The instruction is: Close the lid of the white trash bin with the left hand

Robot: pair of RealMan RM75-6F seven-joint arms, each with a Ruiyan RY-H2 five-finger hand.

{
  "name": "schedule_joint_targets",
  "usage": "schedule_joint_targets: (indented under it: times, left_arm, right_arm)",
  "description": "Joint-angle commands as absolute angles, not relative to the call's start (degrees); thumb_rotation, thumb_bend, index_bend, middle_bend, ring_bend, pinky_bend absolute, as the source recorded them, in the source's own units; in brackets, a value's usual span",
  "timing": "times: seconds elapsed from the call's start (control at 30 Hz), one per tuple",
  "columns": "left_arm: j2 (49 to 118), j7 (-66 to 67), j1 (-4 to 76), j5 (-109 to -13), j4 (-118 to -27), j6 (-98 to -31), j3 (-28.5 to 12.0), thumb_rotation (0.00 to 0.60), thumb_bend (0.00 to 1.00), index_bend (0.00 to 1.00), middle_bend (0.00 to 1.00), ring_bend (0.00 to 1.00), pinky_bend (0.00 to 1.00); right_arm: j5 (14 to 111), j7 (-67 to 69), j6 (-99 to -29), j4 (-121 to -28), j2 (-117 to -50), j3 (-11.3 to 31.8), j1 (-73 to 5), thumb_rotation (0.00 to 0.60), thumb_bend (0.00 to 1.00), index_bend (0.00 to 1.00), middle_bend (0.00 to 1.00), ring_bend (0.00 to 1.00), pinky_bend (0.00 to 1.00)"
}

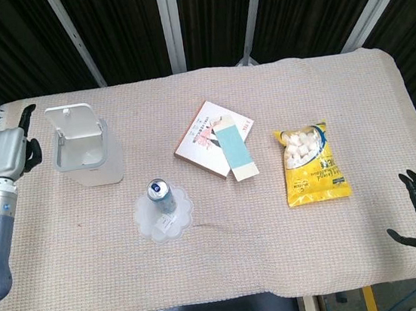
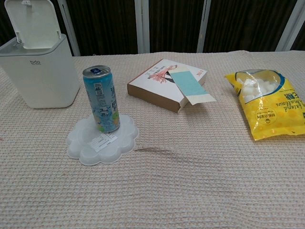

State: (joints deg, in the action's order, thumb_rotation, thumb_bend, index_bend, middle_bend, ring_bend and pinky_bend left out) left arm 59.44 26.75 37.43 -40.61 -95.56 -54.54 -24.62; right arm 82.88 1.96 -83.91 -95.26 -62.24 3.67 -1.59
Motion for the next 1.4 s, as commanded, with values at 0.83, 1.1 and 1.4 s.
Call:
schedule_joint_targets:
  times: [0.83,1.1,1.4]
  left_arm:
    - [63.57,39.86,56.33,-13.89,-88.73,-52.50,-20.69,0.600,0.80,0.28,0.99,0.90,1.00]
    - [60.81,39.35,56.21,-13.54,-92.65,-53.21,-19.31,0.600,0.81,0.33,0.99,0.90,1.00]
    - [56.79,37.53,54.70,-13.95,-97.78,-52.97,-17.41,0.600,0.81,0.34,0.99,0.90,1.00]
  right_arm:
    - [82.22,4.18,-83.20,-95.84,-61.30,3.72,-1.64,0.600,0.15,0.00,0.00,0.00,0.00]
    - [82.36,4.24,-83.59,-95.91,-61.16,3.63,-1.39,0.600,0.15,0.00,0.00,0.00,0.00]
    - [82.68,4.21,-83.83,-95.94,-61.11,3.43,-1.22,0.600,0.15,0.00,0.00,0.00,0.00]
